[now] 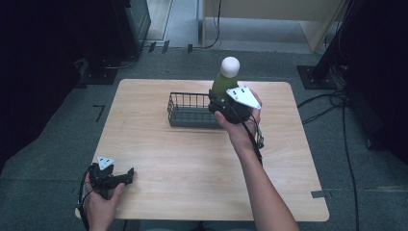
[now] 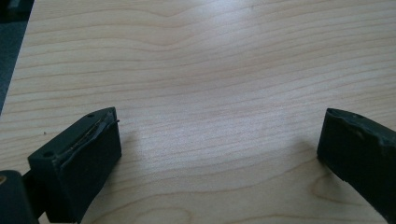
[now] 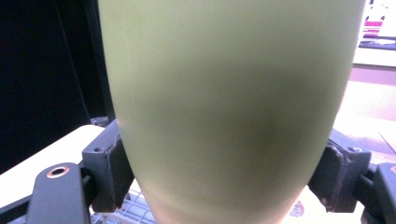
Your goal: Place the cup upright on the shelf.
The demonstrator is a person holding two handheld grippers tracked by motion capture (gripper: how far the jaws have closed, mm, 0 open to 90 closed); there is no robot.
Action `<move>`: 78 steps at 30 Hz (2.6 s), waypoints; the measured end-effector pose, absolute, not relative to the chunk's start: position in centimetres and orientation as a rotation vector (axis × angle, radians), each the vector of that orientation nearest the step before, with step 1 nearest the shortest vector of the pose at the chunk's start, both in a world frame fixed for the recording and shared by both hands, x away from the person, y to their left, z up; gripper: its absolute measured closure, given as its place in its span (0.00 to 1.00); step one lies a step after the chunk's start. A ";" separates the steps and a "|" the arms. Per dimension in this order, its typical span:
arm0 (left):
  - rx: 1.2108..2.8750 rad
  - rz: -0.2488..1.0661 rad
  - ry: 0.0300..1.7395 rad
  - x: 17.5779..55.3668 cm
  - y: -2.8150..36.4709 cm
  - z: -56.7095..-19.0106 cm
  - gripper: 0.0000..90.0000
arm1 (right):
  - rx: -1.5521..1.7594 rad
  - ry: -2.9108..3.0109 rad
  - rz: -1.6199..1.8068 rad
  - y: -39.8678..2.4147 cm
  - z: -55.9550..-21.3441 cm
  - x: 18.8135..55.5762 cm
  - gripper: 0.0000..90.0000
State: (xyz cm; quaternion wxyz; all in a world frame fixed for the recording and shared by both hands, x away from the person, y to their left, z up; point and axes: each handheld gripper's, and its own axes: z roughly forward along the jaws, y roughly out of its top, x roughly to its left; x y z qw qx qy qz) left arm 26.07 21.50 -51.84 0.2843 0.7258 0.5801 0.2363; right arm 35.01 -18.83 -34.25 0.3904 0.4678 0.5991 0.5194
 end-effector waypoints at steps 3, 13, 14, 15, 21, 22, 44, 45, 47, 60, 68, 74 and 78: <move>1.941 0.632 1.552 26.1 21.5 -51.8 0.00 | 1.198 1.519 1.318 -18.9 -34.2 35.7 0.23; 1.941 0.632 1.552 26.1 21.5 -51.9 0.00 | 1.264 1.502 1.300 -19.2 -35.5 39.0 0.23; 1.941 0.632 1.552 26.1 21.5 -51.9 0.00 | 1.264 1.502 1.300 -19.2 -35.5 39.0 0.23; 1.943 0.632 1.551 26.1 21.5 -51.8 0.00 | 1.282 1.501 1.302 -19.2 -35.7 39.3 0.23; 1.943 0.632 1.552 26.1 21.5 -51.8 0.00 | 1.287 1.528 1.277 -18.5 -36.7 40.3 0.23; 1.943 0.632 1.552 26.1 21.5 -51.8 0.00 | 1.288 1.534 1.271 -18.4 -36.8 40.5 0.23; 1.943 0.632 1.552 26.1 21.5 -51.8 0.00 | 1.359 1.656 1.184 -17.3 -39.8 42.5 0.22; 1.943 0.632 1.552 26.1 21.5 -51.8 0.00 | 1.364 1.660 1.174 -17.4 -40.0 42.7 0.22; 1.943 0.632 1.551 26.1 21.5 -51.8 0.00 | 1.366 1.645 1.187 -17.4 -40.1 42.8 0.22; 1.943 0.632 1.552 26.1 21.5 -51.8 0.00 | 1.340 1.653 1.169 -17.3 -40.5 43.5 0.22; 1.943 0.632 1.552 26.1 21.5 -51.8 0.00 | 1.360 1.656 1.197 -17.7 -40.3 43.3 0.14; 1.943 0.632 1.552 26.1 21.5 -51.8 0.00 | 1.374 1.721 1.229 -18.3 -40.1 42.2 0.02; 1.943 0.632 1.552 26.1 21.5 -51.8 0.00 | 1.364 1.724 1.246 -18.6 -39.9 41.3 0.00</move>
